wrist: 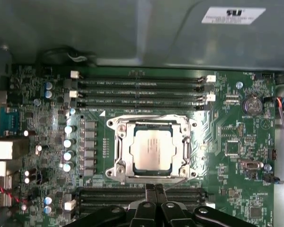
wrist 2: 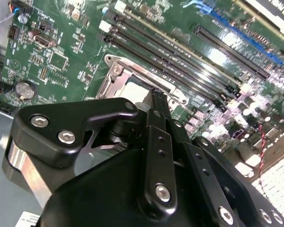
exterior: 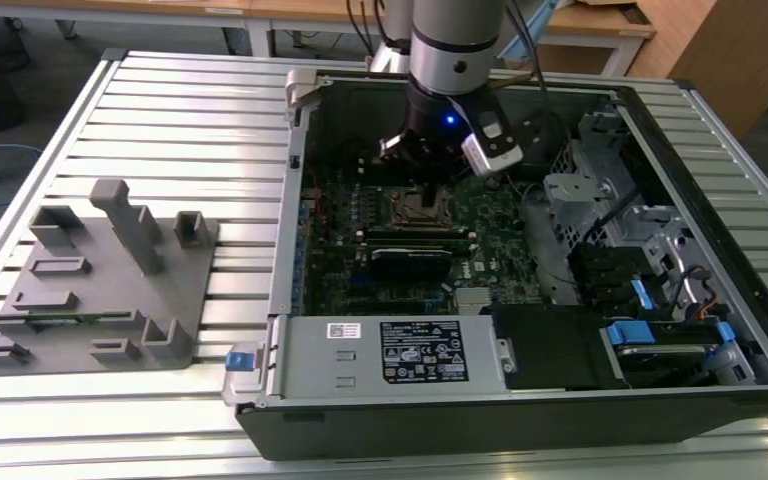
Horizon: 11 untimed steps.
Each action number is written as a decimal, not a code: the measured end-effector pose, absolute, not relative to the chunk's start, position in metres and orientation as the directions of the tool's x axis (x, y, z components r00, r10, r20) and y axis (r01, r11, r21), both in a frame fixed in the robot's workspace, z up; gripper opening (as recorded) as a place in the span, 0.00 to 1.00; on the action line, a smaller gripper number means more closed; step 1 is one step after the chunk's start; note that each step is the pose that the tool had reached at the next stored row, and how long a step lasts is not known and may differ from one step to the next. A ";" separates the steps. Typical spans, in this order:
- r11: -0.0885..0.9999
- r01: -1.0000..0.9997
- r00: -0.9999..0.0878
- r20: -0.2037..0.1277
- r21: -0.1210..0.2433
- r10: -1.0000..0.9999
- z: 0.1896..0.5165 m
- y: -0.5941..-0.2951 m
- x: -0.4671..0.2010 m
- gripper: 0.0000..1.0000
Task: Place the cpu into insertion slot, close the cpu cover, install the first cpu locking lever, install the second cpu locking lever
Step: 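Install the second cpu locking lever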
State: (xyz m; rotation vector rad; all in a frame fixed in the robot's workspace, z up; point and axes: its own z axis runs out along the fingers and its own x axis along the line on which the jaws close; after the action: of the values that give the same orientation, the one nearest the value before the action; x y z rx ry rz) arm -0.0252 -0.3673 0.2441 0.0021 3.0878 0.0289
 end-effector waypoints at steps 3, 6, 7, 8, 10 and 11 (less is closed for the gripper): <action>1.000 0.001 -0.999 -0.054 0.019 0.002 0.244 -0.371 -0.025 0.11; 1.000 0.001 -0.999 -0.054 0.019 0.002 0.244 -0.374 -0.025 0.11; 1.000 0.001 -0.999 -0.054 0.019 0.002 0.244 -0.374 -0.026 0.11; 1.000 0.001 -0.999 -0.054 0.019 0.002 0.244 -0.375 -0.026 0.11; 1.000 0.001 -0.999 -0.054 0.019 0.002 0.244 -0.375 -0.026 0.11; 1.000 0.001 -0.999 -0.054 0.019 0.002 0.244 -0.375 -0.027 0.11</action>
State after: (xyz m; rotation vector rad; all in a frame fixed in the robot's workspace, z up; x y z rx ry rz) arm -0.0273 -0.3749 0.2437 0.0021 3.0877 0.0291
